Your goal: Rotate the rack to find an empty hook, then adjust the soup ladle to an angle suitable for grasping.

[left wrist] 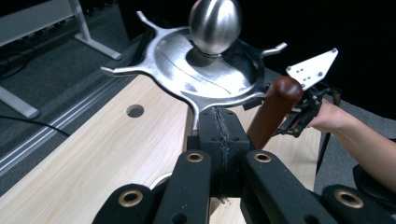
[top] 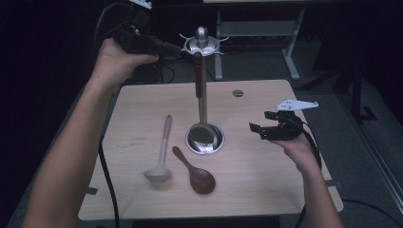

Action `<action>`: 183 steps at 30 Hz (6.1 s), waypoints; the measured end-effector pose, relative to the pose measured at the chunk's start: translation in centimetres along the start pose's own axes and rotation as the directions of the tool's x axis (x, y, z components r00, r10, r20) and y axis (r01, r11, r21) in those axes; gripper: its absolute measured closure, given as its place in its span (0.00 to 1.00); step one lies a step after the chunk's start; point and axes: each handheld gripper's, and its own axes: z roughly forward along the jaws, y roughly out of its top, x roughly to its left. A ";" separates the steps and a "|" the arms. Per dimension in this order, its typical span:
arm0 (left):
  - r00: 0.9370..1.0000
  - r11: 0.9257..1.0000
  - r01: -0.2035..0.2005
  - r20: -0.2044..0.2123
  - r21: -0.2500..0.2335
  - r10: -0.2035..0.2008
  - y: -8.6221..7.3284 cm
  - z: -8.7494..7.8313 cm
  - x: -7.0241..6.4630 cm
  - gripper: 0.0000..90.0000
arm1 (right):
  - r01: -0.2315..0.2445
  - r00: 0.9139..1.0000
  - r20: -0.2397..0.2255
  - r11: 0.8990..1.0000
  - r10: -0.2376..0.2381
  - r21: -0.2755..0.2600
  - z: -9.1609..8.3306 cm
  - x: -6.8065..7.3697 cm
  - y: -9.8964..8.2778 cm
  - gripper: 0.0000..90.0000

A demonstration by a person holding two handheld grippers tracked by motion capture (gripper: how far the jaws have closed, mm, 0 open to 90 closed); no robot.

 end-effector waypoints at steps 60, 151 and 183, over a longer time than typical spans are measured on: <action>0.995 1.000 0.021 -0.101 0.019 -0.019 -1.7 -0.8 1.6 0.89 | -0.008 1.000 0.010 1.000 0.008 0.024 0.1 -0.5 -0.9 0.25; 0.963 0.822 0.264 -0.095 0.504 -0.252 -32.2 12.1 1.1 1.00 | -0.047 0.998 0.053 0.987 0.039 0.155 0.6 1.5 -10.1 0.20; 0.931 0.833 0.364 -0.163 0.416 -0.325 -35.3 5.4 1.7 1.00 | -0.023 0.998 0.063 0.984 0.012 0.179 1.1 1.8 -10.2 0.20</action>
